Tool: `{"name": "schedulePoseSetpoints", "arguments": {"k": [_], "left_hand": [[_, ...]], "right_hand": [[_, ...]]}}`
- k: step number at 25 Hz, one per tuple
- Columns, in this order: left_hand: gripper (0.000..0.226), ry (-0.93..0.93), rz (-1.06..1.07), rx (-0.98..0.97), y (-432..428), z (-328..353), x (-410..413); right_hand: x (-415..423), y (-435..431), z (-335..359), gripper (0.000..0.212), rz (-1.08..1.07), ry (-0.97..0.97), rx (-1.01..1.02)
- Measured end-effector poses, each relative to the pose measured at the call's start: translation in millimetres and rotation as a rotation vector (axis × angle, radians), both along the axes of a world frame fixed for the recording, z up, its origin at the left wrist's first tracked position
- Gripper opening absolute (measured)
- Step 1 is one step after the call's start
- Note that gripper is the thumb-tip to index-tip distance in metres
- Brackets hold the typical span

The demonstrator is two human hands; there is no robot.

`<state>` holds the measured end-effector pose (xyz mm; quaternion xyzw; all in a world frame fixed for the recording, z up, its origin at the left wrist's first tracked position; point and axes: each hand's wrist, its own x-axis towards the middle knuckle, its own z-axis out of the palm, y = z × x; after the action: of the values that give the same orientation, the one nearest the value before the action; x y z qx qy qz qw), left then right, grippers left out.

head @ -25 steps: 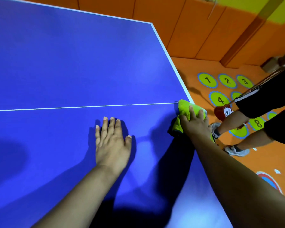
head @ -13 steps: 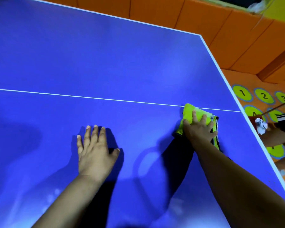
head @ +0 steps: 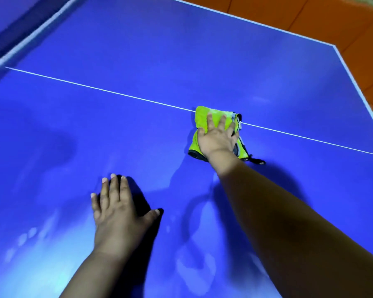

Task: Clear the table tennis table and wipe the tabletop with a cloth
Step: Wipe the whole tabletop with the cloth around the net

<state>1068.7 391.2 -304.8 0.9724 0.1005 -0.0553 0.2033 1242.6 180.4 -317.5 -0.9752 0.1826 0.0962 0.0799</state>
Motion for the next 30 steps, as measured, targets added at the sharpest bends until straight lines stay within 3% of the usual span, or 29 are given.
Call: {"name": "schedulePoseSetpoints", "arguments": {"k": [7, 13, 20, 30], "left_hand": [[0.115, 0.057, 0.076, 0.025, 13, 6, -18], [0.111, 0.081, 0.087, 0.054, -47, 18, -33], [0.096, 0.055, -0.007, 0.047, -181, 22, -56], [0.090, -0.084, -0.358, 0.049, -383, -3, -77]], "right_hand": [[-32, 113, 1, 0.062, 0.431, -0.013, 0.022], [-97, 67, 2, 0.064, 0.684, -0.061, 0.086], [-122, -102, 2, 0.061, 0.477, -0.085, 0.095], [-159, -364, -5, 0.056, 0.089, -0.159, 0.030]]}}
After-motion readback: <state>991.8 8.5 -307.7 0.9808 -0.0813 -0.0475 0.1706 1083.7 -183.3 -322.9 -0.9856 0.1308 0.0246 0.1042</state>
